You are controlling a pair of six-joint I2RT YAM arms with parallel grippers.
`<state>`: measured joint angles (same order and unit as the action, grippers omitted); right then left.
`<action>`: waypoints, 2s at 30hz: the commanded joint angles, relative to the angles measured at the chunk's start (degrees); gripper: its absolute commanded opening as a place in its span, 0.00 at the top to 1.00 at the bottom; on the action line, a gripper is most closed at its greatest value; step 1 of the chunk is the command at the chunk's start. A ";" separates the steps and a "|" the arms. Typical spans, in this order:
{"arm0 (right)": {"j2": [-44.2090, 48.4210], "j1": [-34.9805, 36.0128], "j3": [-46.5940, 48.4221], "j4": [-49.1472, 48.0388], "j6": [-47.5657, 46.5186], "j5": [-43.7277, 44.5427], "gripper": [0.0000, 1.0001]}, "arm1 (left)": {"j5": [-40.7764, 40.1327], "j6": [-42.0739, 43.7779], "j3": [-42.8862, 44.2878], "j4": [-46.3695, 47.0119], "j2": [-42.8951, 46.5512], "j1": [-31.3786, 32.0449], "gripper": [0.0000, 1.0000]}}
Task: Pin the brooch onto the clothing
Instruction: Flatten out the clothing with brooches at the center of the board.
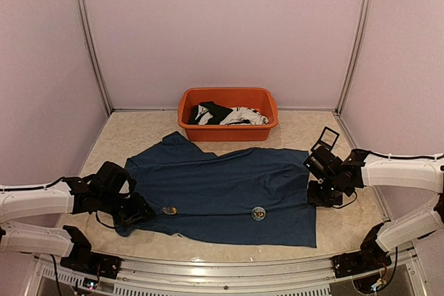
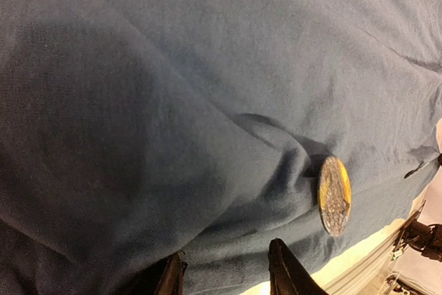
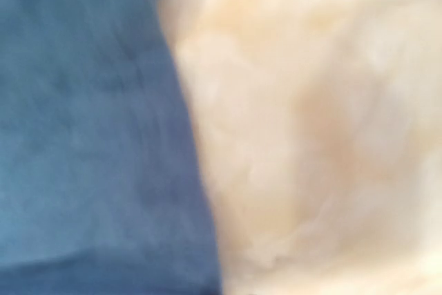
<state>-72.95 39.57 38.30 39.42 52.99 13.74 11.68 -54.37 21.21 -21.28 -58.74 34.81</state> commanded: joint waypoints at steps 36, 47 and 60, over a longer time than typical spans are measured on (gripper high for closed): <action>-45.48 31.64 38.57 -30.01 -28.04 -22.14 1.00 | 4.83 8.41 13.41 17.97 -23.53 -12.42 0.49; -45.75 33.73 36.97 -30.43 -29.11 -23.99 1.00 | 7.03 8.61 17.31 20.18 -31.79 -14.28 0.53; -45.01 35.05 32.52 -27.51 -28.77 -29.11 1.00 | 10.31 6.03 18.34 26.10 -39.25 -17.45 0.64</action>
<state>-118.52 73.14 73.47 7.64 24.71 -12.88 22.31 -47.81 39.18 4.78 -94.98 18.06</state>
